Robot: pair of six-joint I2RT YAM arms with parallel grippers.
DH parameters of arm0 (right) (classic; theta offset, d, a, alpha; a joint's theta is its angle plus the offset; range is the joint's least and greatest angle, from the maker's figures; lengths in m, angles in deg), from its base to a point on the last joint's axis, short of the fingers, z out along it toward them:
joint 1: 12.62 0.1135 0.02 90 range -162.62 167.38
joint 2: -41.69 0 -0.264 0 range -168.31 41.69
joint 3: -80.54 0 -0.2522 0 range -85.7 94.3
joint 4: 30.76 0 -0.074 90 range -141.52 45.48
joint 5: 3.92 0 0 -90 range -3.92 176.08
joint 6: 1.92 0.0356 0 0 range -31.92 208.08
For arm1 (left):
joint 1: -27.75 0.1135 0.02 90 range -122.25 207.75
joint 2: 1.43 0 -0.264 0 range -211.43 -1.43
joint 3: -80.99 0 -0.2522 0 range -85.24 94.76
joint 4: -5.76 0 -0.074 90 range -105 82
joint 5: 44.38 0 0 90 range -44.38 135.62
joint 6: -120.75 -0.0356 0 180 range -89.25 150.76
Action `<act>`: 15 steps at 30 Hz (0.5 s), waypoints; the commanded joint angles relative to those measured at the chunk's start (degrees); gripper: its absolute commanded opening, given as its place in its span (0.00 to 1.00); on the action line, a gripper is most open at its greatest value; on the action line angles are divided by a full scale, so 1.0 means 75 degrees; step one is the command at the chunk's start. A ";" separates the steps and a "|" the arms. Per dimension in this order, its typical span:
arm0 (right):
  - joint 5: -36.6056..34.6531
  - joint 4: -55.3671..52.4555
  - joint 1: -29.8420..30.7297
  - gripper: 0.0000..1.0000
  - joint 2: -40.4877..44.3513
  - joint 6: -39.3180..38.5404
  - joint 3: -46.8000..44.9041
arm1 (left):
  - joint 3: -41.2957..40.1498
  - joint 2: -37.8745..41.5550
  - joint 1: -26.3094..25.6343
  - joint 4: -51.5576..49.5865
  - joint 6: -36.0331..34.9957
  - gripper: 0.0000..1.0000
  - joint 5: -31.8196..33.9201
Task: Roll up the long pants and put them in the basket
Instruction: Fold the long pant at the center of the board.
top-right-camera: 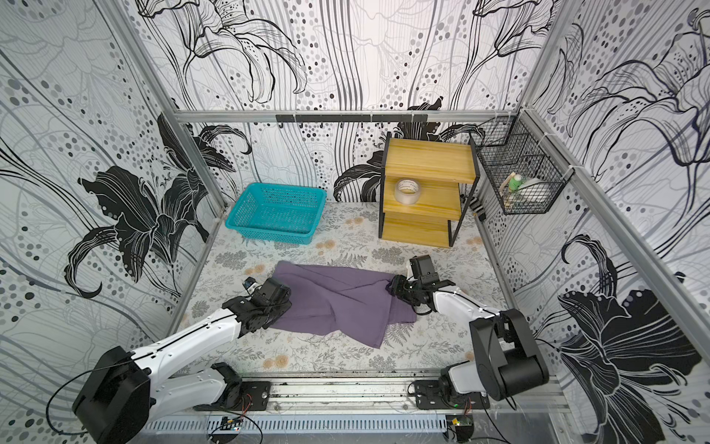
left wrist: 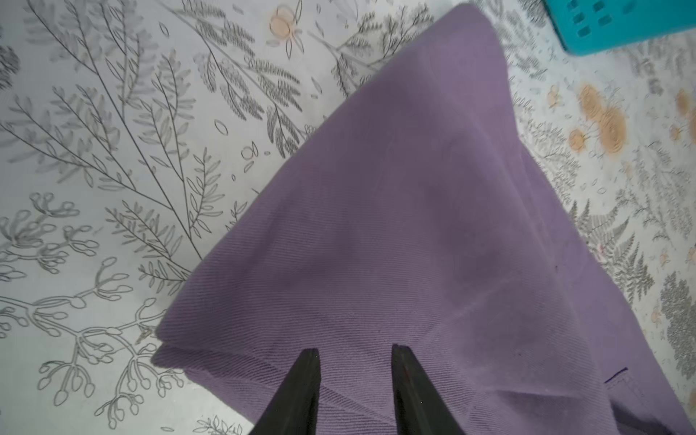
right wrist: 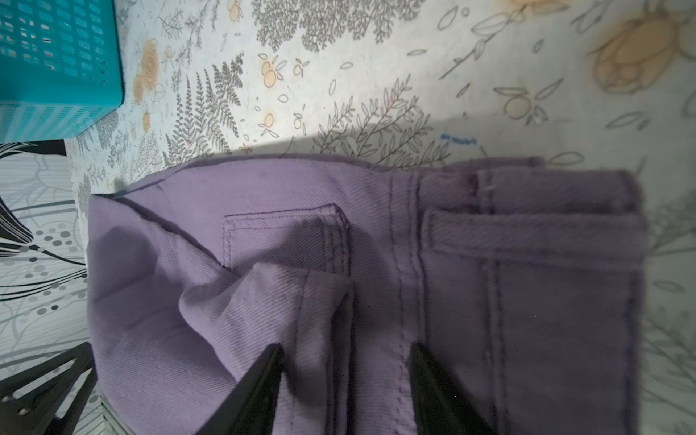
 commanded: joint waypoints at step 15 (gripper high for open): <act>0.0759 0.1121 0.0246 0.42 -0.0475 0.0151 -0.0391 | -0.0461 -0.0219 -0.0045 0.0729 0.0679 0.24 -0.0450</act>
